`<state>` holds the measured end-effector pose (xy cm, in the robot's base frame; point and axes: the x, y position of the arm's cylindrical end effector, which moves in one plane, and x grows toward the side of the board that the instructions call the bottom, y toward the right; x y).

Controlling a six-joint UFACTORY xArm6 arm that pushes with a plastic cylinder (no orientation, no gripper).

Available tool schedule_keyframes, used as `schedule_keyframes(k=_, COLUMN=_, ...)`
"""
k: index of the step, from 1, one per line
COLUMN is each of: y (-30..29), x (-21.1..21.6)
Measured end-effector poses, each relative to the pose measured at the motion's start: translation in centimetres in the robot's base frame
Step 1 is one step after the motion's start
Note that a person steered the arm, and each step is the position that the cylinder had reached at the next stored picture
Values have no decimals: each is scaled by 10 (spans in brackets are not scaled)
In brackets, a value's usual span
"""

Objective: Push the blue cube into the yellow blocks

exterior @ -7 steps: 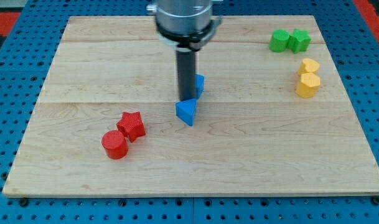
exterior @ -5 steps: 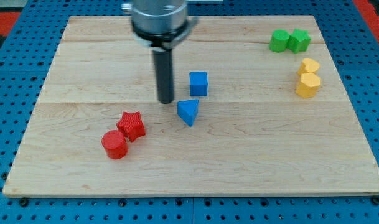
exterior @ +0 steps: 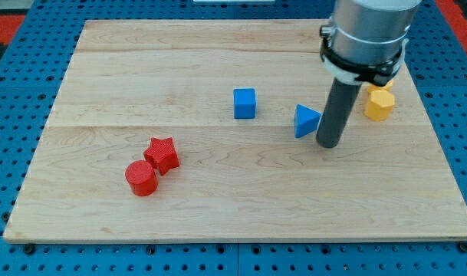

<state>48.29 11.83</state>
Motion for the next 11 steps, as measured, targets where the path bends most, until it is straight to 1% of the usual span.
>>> schedule_keyframes(k=1, y=-65, x=0)
schedule_keyframes(k=2, y=-78, x=-22)
schedule_keyframes(k=3, y=-3, x=-38)
schedule_keyframes(k=4, y=35, x=-39)
schedule_keyframes(k=5, y=21, x=-28)
schedule_keyframes(k=6, y=17, x=-28)
schedule_keyframes(k=7, y=-40, x=-26)
schedule_keyframes(k=8, y=-115, x=-29)
schedule_keyframes(k=9, y=-173, x=-44)
schedule_keyframes(k=10, y=-163, x=-83)
schedule_keyframes(k=11, y=-76, x=-93)
